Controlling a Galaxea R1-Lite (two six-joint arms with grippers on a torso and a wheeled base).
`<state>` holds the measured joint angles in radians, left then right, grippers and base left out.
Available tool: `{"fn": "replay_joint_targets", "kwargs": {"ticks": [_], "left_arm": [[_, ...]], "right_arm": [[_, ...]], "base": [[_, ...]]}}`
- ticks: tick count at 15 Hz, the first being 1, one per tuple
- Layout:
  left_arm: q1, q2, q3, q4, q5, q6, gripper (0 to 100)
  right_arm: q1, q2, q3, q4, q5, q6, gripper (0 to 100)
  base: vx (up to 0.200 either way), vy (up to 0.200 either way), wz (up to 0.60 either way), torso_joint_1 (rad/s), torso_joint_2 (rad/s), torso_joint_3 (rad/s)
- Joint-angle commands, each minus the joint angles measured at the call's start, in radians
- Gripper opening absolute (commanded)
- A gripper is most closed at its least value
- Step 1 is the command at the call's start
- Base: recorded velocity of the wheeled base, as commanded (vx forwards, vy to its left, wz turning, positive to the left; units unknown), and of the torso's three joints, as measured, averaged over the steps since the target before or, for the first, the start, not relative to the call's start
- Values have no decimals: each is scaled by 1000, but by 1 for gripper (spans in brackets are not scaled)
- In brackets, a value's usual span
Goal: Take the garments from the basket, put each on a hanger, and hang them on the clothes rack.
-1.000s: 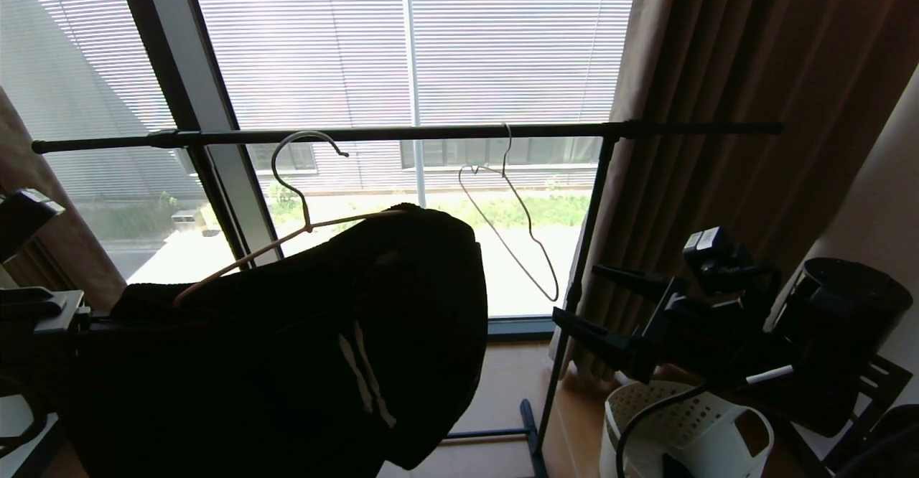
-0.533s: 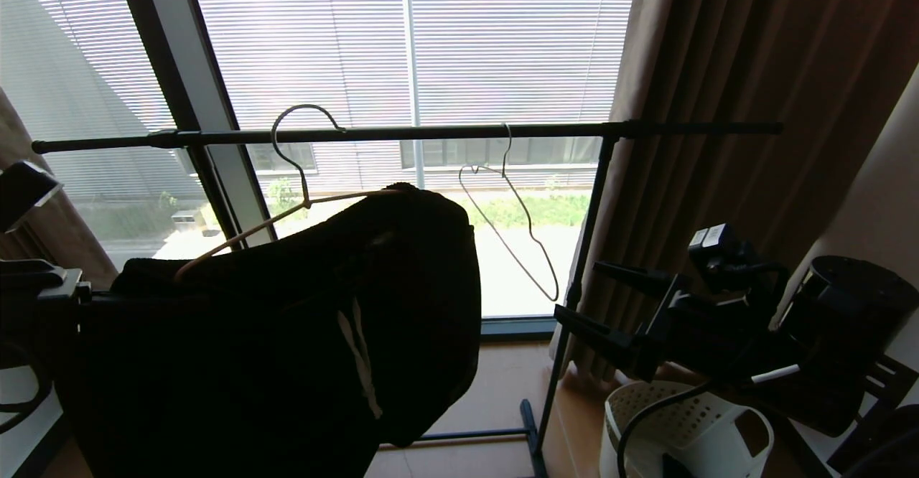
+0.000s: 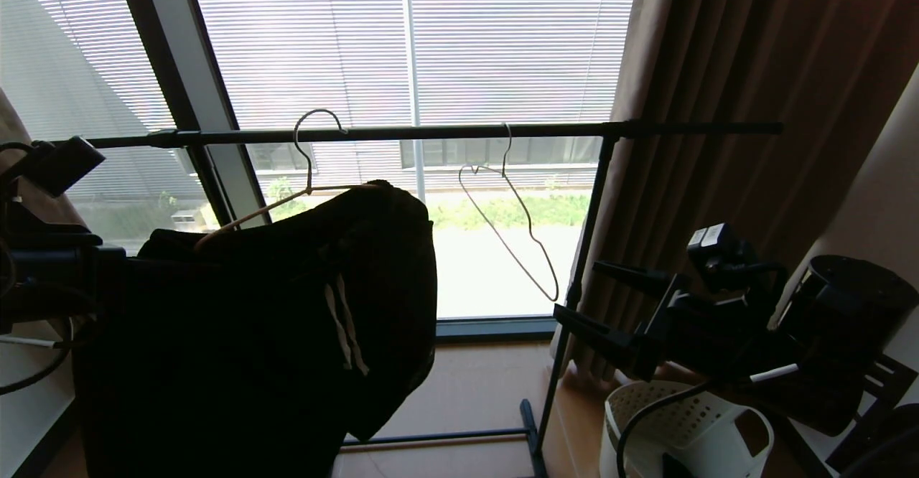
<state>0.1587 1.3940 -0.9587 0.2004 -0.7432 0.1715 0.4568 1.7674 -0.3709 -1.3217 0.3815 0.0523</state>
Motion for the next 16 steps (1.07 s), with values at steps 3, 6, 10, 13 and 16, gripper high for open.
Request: {"fn": "replay_joint_targets", "kwargs": {"ticks": [3,6,10,13,16], "left_arm": [[-53,117,-106,-1,64,-1,0],[-107,192,-173,-1,102,-36,0],[-123,270,-227,-27,119,-44,0],[-136,303,-253,-102,163,-98,0],[-143,339,-258,-138,169,-112,0]], "right_arm": [[-1,9,-5,1,0,0,100],[-1,10,-7,1,-1,0,100],[-4,9,-11,1,-1,0,100],[-6,7,-11,1,-1,0,100],[-6,9,-11,1,-1,0,100]], "base": [[0,0,0,0,0,0],[0,0,0,0,0,0],[0,0,0,0,0,0],[0,0,0,0,0,0],[0,0,0,0,0,0]]}}
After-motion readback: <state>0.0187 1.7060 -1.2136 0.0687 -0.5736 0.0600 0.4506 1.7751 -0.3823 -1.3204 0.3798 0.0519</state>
